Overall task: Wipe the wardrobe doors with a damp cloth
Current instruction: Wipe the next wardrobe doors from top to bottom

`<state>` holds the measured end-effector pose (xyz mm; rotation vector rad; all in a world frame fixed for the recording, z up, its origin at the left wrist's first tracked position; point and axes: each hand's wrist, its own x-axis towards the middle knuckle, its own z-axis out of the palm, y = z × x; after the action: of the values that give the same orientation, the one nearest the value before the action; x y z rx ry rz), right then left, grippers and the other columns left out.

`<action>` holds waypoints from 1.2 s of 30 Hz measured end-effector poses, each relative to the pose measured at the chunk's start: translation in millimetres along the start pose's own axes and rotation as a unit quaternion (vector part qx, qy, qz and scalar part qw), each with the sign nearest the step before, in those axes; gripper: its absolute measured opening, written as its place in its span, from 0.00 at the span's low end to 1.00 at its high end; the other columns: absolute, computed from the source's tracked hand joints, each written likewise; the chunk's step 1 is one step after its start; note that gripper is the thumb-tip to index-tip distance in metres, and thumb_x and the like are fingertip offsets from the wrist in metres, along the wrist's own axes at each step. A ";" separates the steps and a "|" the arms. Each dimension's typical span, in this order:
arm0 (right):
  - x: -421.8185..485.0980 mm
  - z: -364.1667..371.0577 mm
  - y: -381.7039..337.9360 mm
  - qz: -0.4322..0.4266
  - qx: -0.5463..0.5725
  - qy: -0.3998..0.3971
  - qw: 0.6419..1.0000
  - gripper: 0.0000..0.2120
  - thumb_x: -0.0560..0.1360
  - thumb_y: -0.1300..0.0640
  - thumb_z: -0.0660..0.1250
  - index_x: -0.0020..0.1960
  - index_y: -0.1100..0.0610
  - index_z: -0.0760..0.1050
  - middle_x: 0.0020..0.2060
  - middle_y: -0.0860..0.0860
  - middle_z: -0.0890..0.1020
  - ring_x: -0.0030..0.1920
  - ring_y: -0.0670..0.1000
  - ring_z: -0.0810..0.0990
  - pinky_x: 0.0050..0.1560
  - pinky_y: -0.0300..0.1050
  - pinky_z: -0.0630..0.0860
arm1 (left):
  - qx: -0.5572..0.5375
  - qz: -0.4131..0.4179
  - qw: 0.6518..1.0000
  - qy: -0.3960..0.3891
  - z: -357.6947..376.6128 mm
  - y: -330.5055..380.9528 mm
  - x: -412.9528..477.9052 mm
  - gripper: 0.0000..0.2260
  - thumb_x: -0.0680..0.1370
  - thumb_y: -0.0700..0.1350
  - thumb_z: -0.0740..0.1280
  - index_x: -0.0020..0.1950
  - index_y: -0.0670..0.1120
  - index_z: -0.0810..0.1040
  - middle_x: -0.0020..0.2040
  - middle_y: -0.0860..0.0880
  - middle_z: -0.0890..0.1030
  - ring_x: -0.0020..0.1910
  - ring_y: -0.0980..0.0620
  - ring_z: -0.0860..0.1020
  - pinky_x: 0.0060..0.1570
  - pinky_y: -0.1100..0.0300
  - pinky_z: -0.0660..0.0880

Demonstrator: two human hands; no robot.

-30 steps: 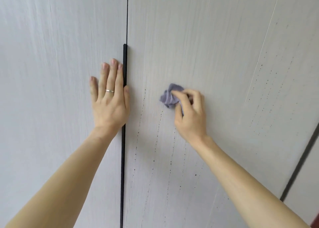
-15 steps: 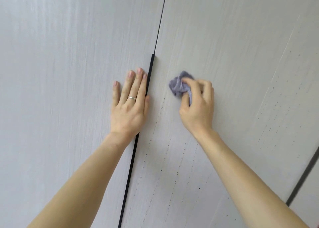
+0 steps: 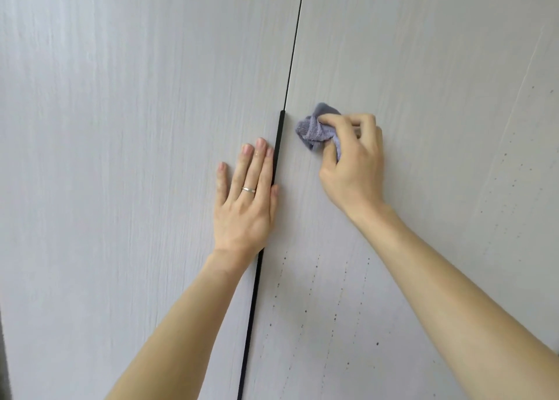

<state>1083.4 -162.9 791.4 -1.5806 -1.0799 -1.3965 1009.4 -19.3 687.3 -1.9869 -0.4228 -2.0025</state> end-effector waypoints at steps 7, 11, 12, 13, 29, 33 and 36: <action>-163.5 9.3 14.6 -0.083 -0.010 -0.080 0.993 0.17 0.74 0.65 0.62 0.59 0.55 0.80 0.50 0.53 0.75 0.43 0.59 0.75 0.38 0.53 0.76 | -0.019 0.001 1.000 -0.002 2.2 0.4 -3.6 0.22 0.86 0.44 0.53 0.80 0.41 0.62 0.80 0.47 0.62 0.80 0.48 0.59 0.78 0.43 0.55; -200.1 3.8 19.3 -0.085 -0.009 -0.135 0.987 0.19 0.72 0.66 0.62 0.58 0.53 0.79 0.50 0.51 0.73 0.43 0.59 0.76 0.35 0.51 0.77 | -0.010 -0.004 1.000 0.009 3.2 0.4 -3.2 0.22 0.86 0.43 0.54 0.81 0.42 0.61 0.80 0.47 0.61 0.80 0.49 0.58 0.79 0.44 0.51; -189.2 -1.5 18.9 -0.083 -0.009 -0.140 0.987 0.18 0.71 0.66 0.62 0.57 0.53 0.80 0.50 0.51 0.74 0.43 0.59 0.76 0.35 0.50 0.77 | -0.014 -0.009 1.000 0.003 3.2 1.5 -4.8 0.22 0.86 0.43 0.54 0.81 0.42 0.60 0.81 0.47 0.61 0.80 0.50 0.57 0.79 0.45 0.50; -171.6 -6.1 18.7 -0.080 -0.010 -0.140 0.987 0.18 0.70 0.66 0.62 0.55 0.53 0.81 0.49 0.52 0.75 0.43 0.59 0.76 0.35 0.50 0.76 | -0.020 -0.012 1.000 -0.002 3.2 0.4 -4.7 0.22 0.86 0.43 0.54 0.81 0.42 0.60 0.81 0.47 0.60 0.81 0.51 0.56 0.79 0.45 0.48; -223.7 -39.9 92.5 0.023 -0.018 -0.098 0.995 0.15 0.77 0.64 0.60 0.60 0.54 0.78 0.56 0.51 0.73 0.51 0.56 0.77 0.46 0.51 0.78 | -0.046 -0.078 0.995 -0.051 -1.1 19.2 -58.9 0.24 0.85 0.42 0.52 0.82 0.43 0.54 0.82 0.47 0.55 0.82 0.50 0.51 0.79 0.46 0.46; -174.2 -53.8 102.0 0.019 -0.035 -0.110 0.993 0.16 0.75 0.64 0.60 0.57 0.55 0.81 0.55 0.51 0.76 0.52 0.56 0.77 0.44 0.49 0.78 | -0.046 -0.065 0.995 -0.065 -2.8 14.5 -58.2 0.24 0.85 0.43 0.51 0.82 0.42 0.55 0.82 0.46 0.55 0.82 0.49 0.52 0.79 0.46 0.46; -122.8 -62.3 119.9 0.112 -0.018 -0.037 0.993 0.18 0.73 0.67 0.62 0.59 0.53 0.80 0.55 0.50 0.74 0.54 0.54 0.75 0.49 0.42 0.72 | -0.053 -0.068 0.993 -0.078 -6.1 15.4 -60.5 0.24 0.85 0.44 0.50 0.82 0.42 0.54 0.82 0.47 0.54 0.82 0.50 0.50 0.79 0.47 0.44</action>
<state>1167.2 -277.3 676.5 -1.7334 -0.8910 -1.2217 1010.6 -36.0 626.8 -2.2459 -0.5095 -1.9949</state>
